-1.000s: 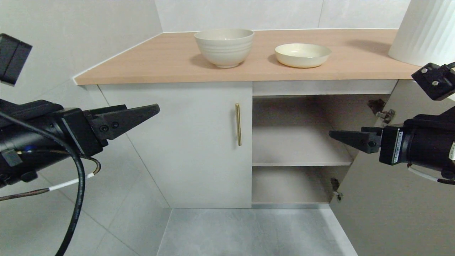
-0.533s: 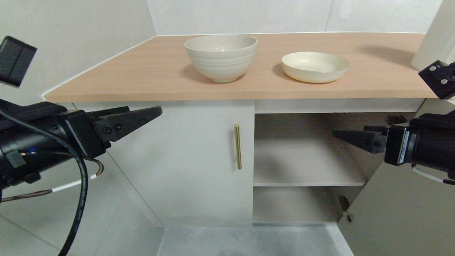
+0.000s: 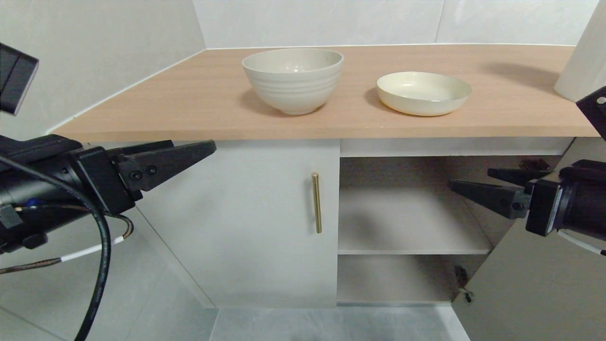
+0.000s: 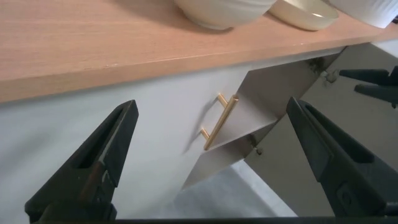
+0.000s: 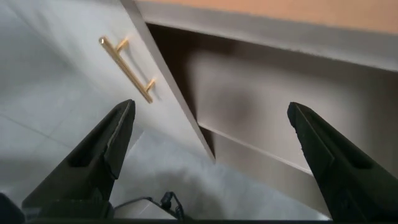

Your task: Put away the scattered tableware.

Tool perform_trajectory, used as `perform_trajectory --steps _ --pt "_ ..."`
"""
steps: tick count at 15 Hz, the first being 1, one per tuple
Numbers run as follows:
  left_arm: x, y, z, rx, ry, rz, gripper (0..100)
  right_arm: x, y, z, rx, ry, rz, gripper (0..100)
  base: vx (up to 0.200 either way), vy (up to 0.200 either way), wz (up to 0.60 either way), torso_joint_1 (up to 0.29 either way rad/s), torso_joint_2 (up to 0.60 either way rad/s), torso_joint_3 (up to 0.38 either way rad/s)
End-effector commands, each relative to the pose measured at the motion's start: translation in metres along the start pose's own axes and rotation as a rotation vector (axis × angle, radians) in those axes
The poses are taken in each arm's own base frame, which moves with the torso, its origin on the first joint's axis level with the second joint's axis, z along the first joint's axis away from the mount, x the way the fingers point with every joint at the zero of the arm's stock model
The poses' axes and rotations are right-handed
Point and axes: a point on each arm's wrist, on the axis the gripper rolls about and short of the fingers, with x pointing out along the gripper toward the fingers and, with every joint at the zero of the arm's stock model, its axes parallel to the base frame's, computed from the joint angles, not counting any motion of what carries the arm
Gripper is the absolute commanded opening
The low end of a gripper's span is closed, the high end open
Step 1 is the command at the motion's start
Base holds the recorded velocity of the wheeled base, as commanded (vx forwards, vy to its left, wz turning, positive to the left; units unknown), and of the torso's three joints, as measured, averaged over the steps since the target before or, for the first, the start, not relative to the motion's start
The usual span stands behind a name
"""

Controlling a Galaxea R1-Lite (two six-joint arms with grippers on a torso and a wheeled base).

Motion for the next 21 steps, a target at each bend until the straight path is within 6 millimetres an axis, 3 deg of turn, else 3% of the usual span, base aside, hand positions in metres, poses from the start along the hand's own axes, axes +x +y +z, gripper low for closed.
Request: perform_trajectory --steps 1,7,12,16,20,21 --pt "0.002 0.001 -0.001 -0.002 0.006 0.001 100 0.0 0.0 -0.004 -0.015 0.012 0.0 100 0.0 0.0 0.0 0.0 0.0 0.0" --pt "0.005 0.002 -0.002 -0.004 0.014 0.005 100 0.0 -0.001 -0.005 -0.017 0.014 -0.003 100 0.0 0.0 0.0 0.113 -0.17 -0.169" --pt "0.007 0.003 -0.004 -0.007 0.024 0.007 100 0.002 -0.001 -0.006 -0.017 0.02 -0.003 100 0.0 0.0 0.0 0.103 -0.58 -0.249" --pt "0.01 0.004 -0.006 -0.011 0.033 0.009 100 0.004 -0.002 -0.007 -0.017 0.027 -0.005 100 0.0 0.0 0.0 0.305 -0.46 -0.262" --pt "0.014 0.005 -0.008 -0.013 0.044 0.007 100 0.018 -0.012 -0.011 -0.01 0.064 -0.049 100 0.0 0.0 0.0 0.13 -0.24 -0.124" --pt "0.022 0.006 -0.007 -0.015 0.055 -0.019 100 0.035 -0.02 -0.005 -0.022 0.035 -0.087 100 0.0 0.0 0.0 0.0 0.0 0.0"
